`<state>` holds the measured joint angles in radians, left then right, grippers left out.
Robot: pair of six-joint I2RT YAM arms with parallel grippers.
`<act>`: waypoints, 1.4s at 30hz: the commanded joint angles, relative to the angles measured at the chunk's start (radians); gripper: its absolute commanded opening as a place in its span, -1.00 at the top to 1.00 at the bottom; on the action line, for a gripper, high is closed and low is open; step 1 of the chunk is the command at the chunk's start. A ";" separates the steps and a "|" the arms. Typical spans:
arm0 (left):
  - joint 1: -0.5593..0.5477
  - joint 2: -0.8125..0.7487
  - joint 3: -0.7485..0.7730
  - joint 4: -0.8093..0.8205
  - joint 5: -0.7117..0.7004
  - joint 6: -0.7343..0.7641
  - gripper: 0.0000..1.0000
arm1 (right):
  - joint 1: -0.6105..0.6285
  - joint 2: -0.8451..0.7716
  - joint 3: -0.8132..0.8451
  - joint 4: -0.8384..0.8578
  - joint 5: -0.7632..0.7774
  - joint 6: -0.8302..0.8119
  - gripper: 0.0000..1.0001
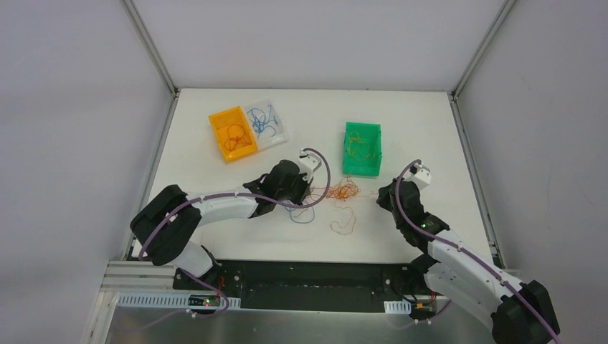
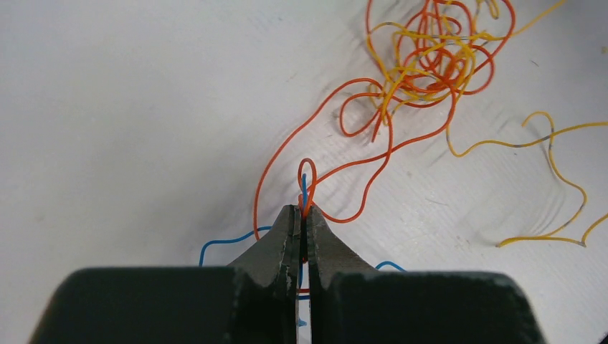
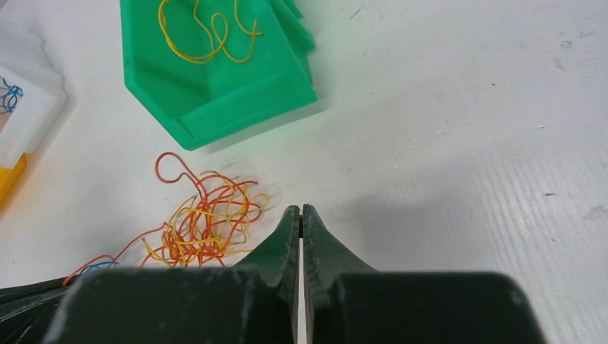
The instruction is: Untangle the cables
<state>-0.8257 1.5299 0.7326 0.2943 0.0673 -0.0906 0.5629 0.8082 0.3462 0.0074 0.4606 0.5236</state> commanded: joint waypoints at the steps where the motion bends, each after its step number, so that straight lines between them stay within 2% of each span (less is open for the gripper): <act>1: -0.007 -0.087 -0.049 0.064 -0.215 -0.023 1.00 | 0.003 -0.054 -0.010 -0.051 0.105 0.031 1.00; 8: -0.006 -0.122 -0.080 0.107 -0.175 -0.012 1.00 | 0.004 -0.078 -0.026 -0.032 0.091 0.027 1.00; 11: -0.006 -0.123 -0.078 0.122 -0.084 -0.004 1.00 | 0.004 -0.043 -0.024 0.032 -0.017 -0.022 1.00; 14: -0.007 -0.121 -0.081 0.133 -0.070 -0.010 1.00 | 0.005 -0.002 -0.023 0.107 -0.162 -0.065 1.00; 17: -0.007 -0.136 -0.093 0.157 0.003 0.001 1.00 | 0.008 0.038 -0.022 0.173 -0.307 -0.095 0.79; 19: -0.006 -0.143 -0.102 0.180 0.061 0.006 1.00 | 0.011 0.060 -0.022 0.204 -0.360 -0.105 0.49; 21: -0.007 -0.145 -0.104 0.189 0.099 0.012 1.00 | 0.016 0.074 -0.019 0.220 -0.400 -0.118 0.64; 22: -0.006 -0.143 -0.104 0.189 0.092 0.009 1.00 | 0.018 0.075 -0.019 0.227 -0.404 -0.119 0.61; 25: -0.007 -0.139 -0.097 0.174 0.077 0.012 1.00 | 0.023 0.066 -0.023 0.227 -0.387 -0.119 0.02; 26: -0.006 -0.139 -0.095 0.171 0.079 0.012 1.00 | 0.024 0.064 -0.025 0.229 -0.386 -0.119 -0.10; 28: -0.007 -0.136 -0.094 0.169 0.079 0.011 1.00 | 0.024 0.068 -0.026 0.234 -0.395 -0.119 -0.24; 32: -0.008 -0.135 -0.091 0.167 0.086 0.008 1.00 | 0.031 0.120 -0.011 0.255 -0.450 -0.135 -0.37; 35: -0.007 -0.139 -0.093 0.167 0.097 0.009 1.00 | 0.054 0.167 0.016 0.240 -0.448 -0.149 -0.37; 37: -0.008 -0.137 -0.090 0.166 0.097 0.009 1.00 | 0.085 0.196 0.038 0.238 -0.421 -0.173 -0.23; 42: -0.006 -0.139 -0.085 0.152 0.091 0.013 1.00 | 0.132 0.310 0.140 0.166 -0.372 -0.191 -0.11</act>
<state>-0.8257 1.4216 0.6331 0.4282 0.1345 -0.0914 0.6712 1.0565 0.3840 0.1795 0.0547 0.3683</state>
